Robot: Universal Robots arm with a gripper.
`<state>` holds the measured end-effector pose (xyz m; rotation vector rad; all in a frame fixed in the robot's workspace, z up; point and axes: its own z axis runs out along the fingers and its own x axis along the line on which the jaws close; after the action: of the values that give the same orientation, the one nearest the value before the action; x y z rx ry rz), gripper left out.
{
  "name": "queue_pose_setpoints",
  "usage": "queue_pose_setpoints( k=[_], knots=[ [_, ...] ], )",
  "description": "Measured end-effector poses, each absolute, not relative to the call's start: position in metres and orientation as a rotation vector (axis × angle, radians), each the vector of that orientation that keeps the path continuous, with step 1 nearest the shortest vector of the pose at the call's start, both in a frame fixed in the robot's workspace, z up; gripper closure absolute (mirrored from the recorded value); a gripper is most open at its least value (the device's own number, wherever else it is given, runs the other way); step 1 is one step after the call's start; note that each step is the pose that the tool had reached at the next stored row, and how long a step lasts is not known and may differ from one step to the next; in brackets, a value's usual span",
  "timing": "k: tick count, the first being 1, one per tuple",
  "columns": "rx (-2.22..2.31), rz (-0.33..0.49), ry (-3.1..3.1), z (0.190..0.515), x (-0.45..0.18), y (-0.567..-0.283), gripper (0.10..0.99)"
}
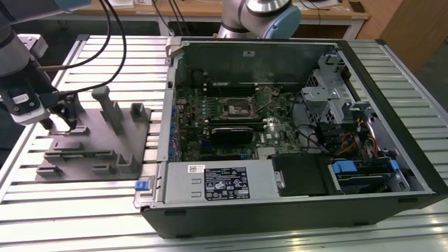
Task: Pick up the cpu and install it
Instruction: 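Pick up the cpu and move it towards the insertion slot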
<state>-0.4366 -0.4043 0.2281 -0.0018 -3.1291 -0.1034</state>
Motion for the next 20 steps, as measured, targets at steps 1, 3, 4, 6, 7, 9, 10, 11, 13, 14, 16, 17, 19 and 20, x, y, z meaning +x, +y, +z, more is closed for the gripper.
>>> queue_pose_setpoints(
  k=[1, 3, 4, 6, 7, 9, 10, 11, 13, 14, 16, 17, 19, 20],
  knots=[
    [-0.002, -0.104, -3.129, 0.23, -0.437, -0.404, 0.545],
    [-0.002, -0.105, -3.129, 0.235, -0.437, -0.404, 0.545],
    [-0.002, -0.105, -3.129, 0.237, -0.437, -0.404, 0.545],
    [-0.002, -0.105, -3.129, 0.242, -0.437, -0.404, 0.545],
    [-0.002, -0.106, -3.129, 0.245, -0.437, -0.404, 0.545],
    [-0.002, -0.106, -3.129, 0.25, -0.437, -0.404, 0.545],
    [-0.002, -0.106, -3.129, 0.252, -0.437, -0.404, 0.545],
    [-0.002, -0.106, -3.129, 0.254, -0.437, -0.404, 0.545],
    [-0.002, -0.106, -3.129, 0.256, -0.437, -0.404, 0.545],
    [-0.002, -0.106, -3.129, 0.257, -0.437, -0.404, 0.545],
    [-0.002, -0.106, -3.129, 0.259, -0.437, -0.404, 0.545],
    [-0.002, -0.106, -3.129, 0.26, -0.437, -0.404, 0.545],
    [-0.002, -0.106, -3.129, 0.262, -0.437, -0.404, 0.545],
    [-0.002, -0.106, -3.129, 0.262, -0.437, -0.404, 0.545]
  ],
)
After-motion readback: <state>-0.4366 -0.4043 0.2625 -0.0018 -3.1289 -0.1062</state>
